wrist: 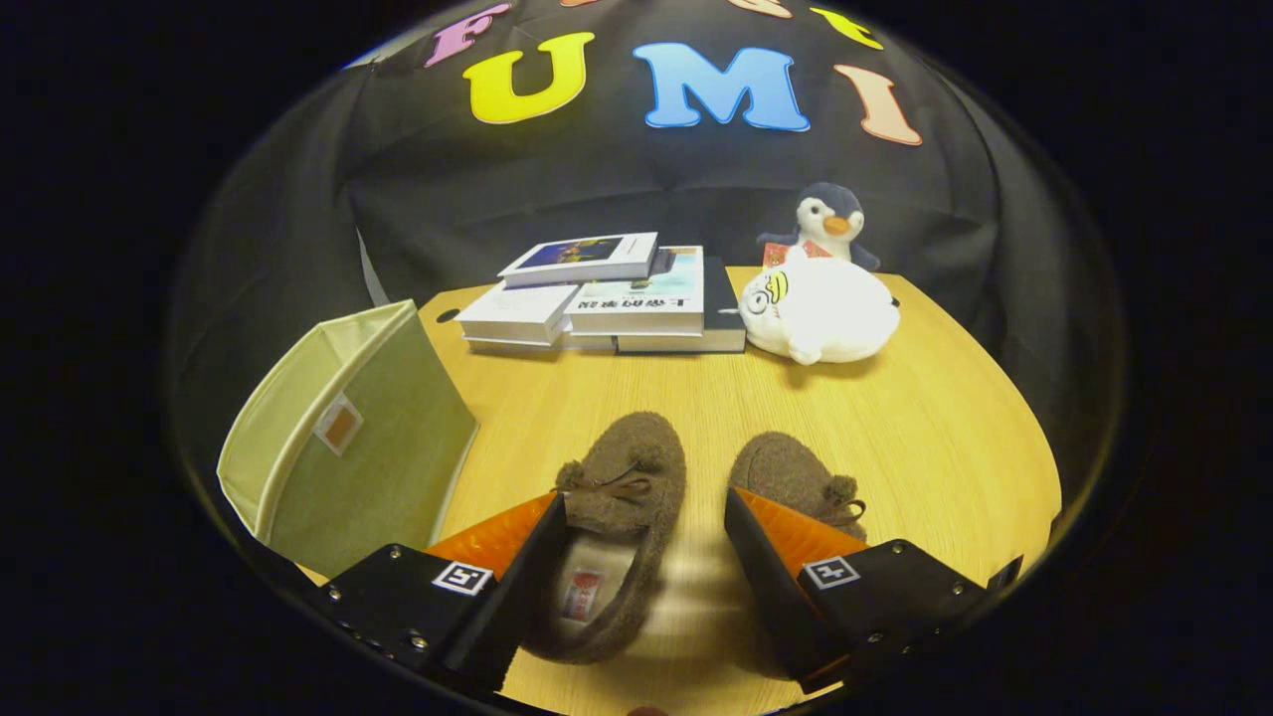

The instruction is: Open the storage box then place both shoes into the box .Put the left shoe in first, then the right shoe, with the right side of both shoes facing outward in a uniform manner.

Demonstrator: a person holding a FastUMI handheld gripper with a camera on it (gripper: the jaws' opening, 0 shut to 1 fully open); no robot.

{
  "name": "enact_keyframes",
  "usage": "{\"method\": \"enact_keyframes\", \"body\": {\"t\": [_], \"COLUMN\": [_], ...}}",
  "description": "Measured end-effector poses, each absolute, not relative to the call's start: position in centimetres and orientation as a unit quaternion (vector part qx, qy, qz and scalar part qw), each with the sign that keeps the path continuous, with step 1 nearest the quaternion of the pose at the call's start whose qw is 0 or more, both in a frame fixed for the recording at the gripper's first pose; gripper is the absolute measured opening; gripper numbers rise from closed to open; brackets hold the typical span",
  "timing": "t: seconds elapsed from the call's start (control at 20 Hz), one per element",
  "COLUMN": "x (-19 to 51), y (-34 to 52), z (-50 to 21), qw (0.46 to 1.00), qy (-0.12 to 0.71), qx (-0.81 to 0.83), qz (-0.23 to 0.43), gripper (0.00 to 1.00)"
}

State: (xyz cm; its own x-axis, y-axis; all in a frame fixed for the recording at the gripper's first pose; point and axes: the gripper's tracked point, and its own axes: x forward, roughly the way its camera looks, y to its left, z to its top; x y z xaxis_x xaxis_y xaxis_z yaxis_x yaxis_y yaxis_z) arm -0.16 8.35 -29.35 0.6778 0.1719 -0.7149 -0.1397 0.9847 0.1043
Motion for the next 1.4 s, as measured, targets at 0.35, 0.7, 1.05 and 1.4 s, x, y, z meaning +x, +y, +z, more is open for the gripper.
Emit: {"method": "enact_keyframes", "body": {"t": [0.35,0.7,1.05,1.4], "x": [-0.9,-0.8,-1.1,-0.5], "y": [8.4,9.2,9.0,9.0], "z": [-32.4,-34.3,-34.4,-31.0], "qw": [0.903,0.887,0.874,0.859], "qy": [0.419,0.453,0.477,0.482], "qx": [-0.006,0.024,0.061,0.170], "qz": [0.094,0.090,0.071,0.035], "gripper": [0.98,0.72,0.11,0.00]}}
